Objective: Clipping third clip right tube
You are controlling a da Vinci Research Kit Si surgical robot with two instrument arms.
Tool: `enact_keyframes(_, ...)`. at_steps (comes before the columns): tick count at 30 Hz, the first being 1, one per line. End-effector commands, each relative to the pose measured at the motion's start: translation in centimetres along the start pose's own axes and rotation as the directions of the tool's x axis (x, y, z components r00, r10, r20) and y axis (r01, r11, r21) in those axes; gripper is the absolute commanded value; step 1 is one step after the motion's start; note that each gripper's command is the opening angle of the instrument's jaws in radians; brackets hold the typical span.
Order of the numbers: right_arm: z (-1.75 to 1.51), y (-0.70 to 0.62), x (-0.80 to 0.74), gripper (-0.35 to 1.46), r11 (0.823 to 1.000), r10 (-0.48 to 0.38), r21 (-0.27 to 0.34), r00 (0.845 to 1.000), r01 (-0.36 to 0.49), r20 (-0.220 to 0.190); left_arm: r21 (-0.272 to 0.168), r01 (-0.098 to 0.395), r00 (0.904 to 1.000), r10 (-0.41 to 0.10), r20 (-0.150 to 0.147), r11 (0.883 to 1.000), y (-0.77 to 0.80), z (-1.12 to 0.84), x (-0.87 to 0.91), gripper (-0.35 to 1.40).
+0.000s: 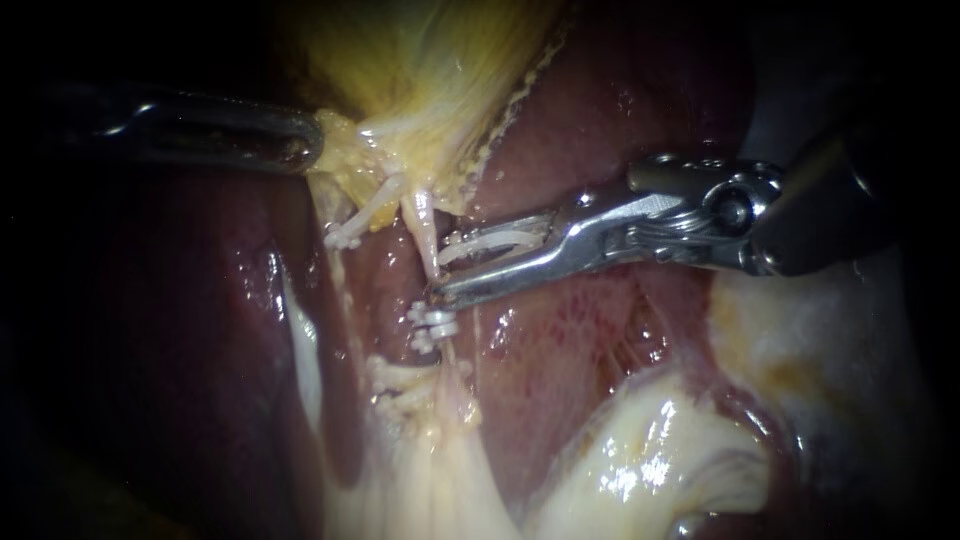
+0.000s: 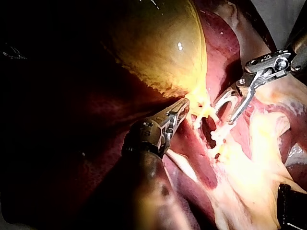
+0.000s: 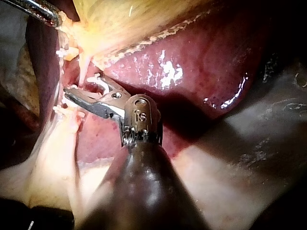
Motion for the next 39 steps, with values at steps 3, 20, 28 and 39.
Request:
enact_keyframes(3,0.02,-0.01,0.01,0.49,1.0,-0.001,0.0,1.0,0.001,-0.003,0.0,0.0,1.0,0.0,0.0,1.0,0.0,0.0,0.0,-0.35)
enact_keyframes(20,0.4,0.09,0.05,0.5,0.992,-0.013,0.123,0.985,0.034,-0.17,-0.001,0.001,1.0,-0.001,0.0,1.0,-0.01,0.02,-0.02,-0.35)
enact_keyframes(28,0.39,-0.03,0.17,0.49,0.981,-0.07,0.164,0.974,0.106,-0.216,-0.001,0.001,1.0,-0.001,0.0,1.0,-0.01,0.02,-0.02,-0.35)
enact_keyframes(39,0.32,-0.23,0.28,0.4,0.963,-0.121,0.212,0.97,0.165,-0.209,-0.001,0.001,1.0,-0.001,0.0,1.0,-0.01,0.03,-0.01,-0.35)
